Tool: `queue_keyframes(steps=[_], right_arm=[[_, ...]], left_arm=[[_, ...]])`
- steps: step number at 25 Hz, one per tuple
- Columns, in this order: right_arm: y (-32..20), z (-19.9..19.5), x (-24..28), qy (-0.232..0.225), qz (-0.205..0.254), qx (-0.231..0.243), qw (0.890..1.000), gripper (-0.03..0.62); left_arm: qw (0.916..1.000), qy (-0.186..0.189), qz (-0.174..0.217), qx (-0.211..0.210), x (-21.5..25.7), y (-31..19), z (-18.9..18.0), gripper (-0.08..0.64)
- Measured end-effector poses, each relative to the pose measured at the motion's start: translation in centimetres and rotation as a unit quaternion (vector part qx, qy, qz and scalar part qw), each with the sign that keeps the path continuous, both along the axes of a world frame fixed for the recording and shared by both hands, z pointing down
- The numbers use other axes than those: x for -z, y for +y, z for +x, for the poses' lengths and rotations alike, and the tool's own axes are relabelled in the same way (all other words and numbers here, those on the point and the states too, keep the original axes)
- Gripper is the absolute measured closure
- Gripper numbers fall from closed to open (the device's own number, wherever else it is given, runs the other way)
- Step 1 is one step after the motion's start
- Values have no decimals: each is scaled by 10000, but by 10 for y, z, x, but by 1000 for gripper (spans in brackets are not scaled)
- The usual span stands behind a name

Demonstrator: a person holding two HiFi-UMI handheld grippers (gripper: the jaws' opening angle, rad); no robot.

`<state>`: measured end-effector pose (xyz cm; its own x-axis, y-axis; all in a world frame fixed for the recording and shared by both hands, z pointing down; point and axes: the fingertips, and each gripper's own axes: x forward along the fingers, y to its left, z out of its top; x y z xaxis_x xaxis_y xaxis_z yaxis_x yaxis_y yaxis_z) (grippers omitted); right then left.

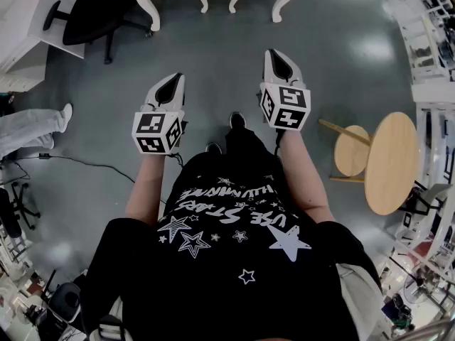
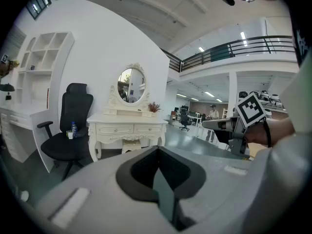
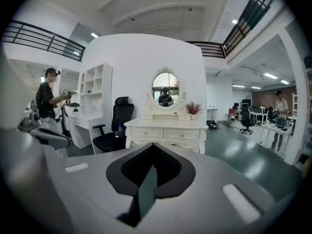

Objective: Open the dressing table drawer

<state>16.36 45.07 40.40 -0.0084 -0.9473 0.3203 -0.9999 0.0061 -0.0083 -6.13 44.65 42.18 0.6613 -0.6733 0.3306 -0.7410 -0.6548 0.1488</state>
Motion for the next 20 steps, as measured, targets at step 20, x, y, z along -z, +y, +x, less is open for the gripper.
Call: queue_keyframes(steps=[20], right_arm=[[-9,-6,7,-236,194,3,9995,563]], left_arm=[[10000,-34,-48,57,-1,2,-16,560]])
